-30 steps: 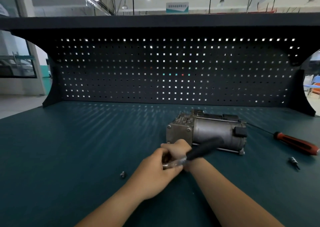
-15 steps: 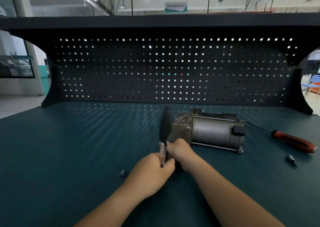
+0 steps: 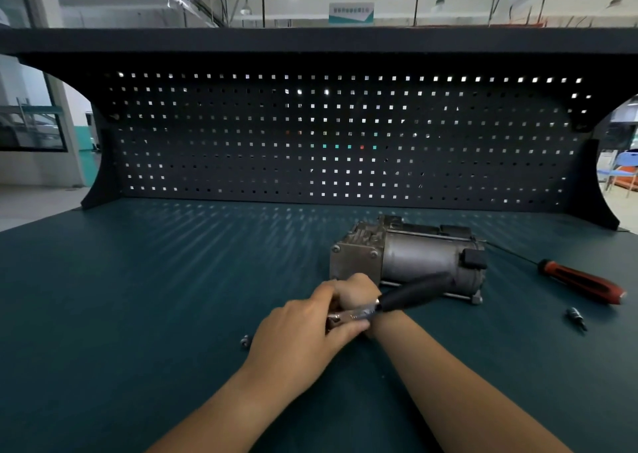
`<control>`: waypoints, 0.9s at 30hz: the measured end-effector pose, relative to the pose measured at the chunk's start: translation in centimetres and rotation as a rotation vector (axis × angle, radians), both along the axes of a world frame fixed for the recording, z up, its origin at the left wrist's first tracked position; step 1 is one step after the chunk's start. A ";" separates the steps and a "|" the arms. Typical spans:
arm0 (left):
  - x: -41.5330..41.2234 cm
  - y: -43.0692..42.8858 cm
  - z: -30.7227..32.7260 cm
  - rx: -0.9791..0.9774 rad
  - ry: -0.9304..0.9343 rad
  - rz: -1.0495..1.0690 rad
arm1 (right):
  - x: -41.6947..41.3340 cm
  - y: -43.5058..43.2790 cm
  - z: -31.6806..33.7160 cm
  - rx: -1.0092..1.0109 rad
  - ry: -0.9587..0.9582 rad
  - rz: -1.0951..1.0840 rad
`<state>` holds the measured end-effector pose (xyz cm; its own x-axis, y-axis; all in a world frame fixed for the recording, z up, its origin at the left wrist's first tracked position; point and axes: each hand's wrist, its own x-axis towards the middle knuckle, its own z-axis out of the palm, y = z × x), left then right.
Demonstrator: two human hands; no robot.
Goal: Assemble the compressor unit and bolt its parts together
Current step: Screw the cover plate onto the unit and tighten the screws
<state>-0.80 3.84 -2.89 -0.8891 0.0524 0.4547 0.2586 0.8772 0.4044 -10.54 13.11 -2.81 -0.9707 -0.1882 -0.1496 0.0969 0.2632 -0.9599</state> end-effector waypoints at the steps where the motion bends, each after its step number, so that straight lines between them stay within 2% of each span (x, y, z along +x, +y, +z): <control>1: 0.1 0.0 0.1 0.073 -0.015 -0.009 | 0.0 0.1 0.1 -0.058 -0.033 0.001; 3: -0.1 0.3 0.5 0.299 -0.060 -0.019 | 0.1 0.2 0.1 -0.111 -0.084 0.009; 6: -0.5 0.8 1.1 0.881 -0.263 0.013 | 0.4 0.1 0.3 -0.211 -0.160 0.035; 7: -0.4 1.0 1.3 1.022 -0.315 0.017 | 0.3 0.2 0.3 -0.245 -0.177 0.039; 11: -0.1 1.7 1.6 1.339 -0.327 -0.006 | 0.3 0.3 0.4 -0.276 -0.191 0.021; 16: 0.5 1.8 1.8 1.892 -0.369 -0.022 | 0.2 0.2 0.6 -0.306 -0.242 0.017; 18: 0.5 1.7 2.0 2.014 -0.402 -0.032 | 0.0 0.2 0.5 -0.297 -0.249 0.031; 20: 0.6 1.7 2.2 1.969 -0.410 -0.016 | 0.0 0.1 0.5 -0.300 -0.257 0.046; 22: 0.4 1.7 2.2 1.766 -0.399 0.008 | 0.0 0.1 0.4 -0.298 -0.255 0.066; 24: 0.1 1.4 1.9 1.425 -0.392 0.005 | -0.2 0.1 0.1 -0.288 -0.250 0.076; 27: -0.1 0.3 1.2 0.767 -0.321 0.018 | -0.2 0.2 0.0 -0.263 -0.250 0.074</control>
